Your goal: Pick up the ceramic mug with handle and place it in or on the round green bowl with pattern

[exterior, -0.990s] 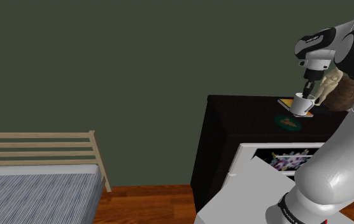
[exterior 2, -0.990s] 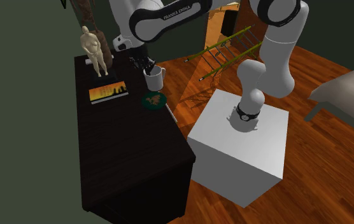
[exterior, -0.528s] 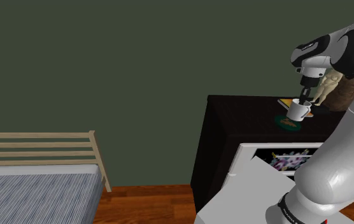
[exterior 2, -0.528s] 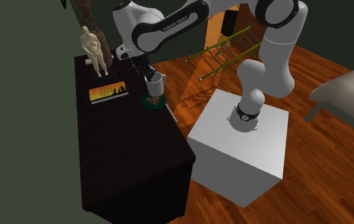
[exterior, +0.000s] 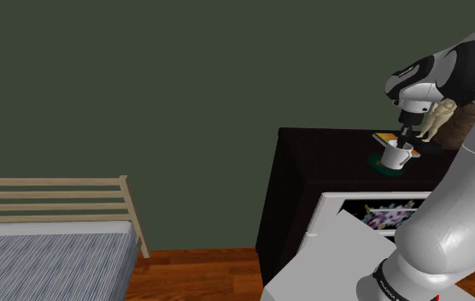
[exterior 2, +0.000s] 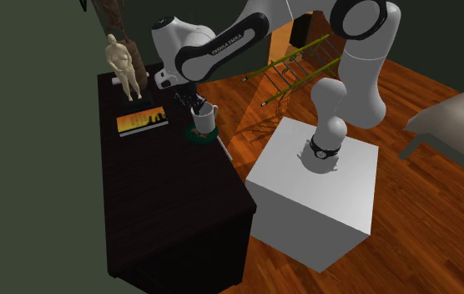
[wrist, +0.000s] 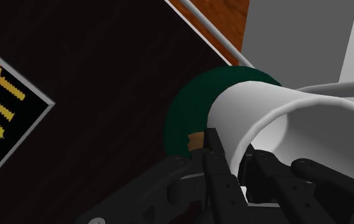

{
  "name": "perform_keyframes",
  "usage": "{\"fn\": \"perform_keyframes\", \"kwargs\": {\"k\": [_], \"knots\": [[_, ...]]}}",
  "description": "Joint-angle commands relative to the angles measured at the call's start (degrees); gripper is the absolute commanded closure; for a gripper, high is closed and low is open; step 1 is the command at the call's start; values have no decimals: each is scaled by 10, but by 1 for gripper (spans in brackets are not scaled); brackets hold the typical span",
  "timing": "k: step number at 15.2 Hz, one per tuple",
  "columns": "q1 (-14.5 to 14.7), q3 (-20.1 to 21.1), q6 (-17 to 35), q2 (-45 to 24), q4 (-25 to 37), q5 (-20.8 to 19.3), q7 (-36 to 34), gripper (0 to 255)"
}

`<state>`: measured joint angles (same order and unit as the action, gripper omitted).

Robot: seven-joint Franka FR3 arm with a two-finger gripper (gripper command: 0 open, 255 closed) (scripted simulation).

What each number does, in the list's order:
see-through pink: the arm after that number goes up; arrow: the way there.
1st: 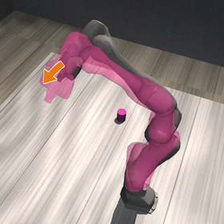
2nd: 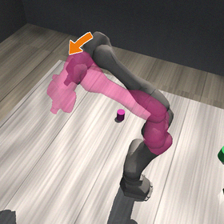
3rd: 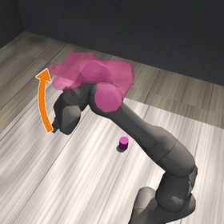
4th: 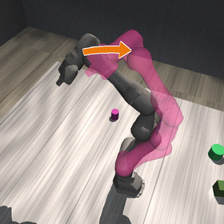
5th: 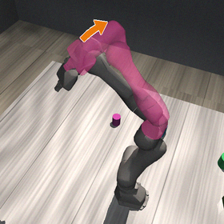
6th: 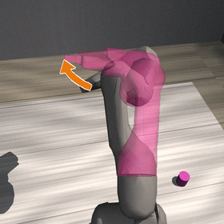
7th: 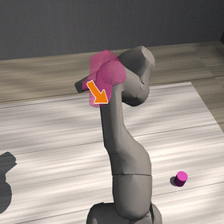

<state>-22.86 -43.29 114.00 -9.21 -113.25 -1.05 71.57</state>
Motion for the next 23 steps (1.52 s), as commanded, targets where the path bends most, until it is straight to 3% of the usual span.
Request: {"fn": "perform_keyframes", "kwargs": {"k": [1, 6, 7, 12, 16, 23], "knots": [[0, 0, 2, -1, -1, 1, 0, 255], [0, 0, 2, -1, -1, 1, 0, 255], [0, 0, 2, -1, -1, 1, 0, 0], [0, 0, 2, -1, -1, 1, 0, 0], [6, 0, -69, 16, 57, -10, -8, 0], [6, 0, -69, 16, 57, -10, -8, 0]]}}
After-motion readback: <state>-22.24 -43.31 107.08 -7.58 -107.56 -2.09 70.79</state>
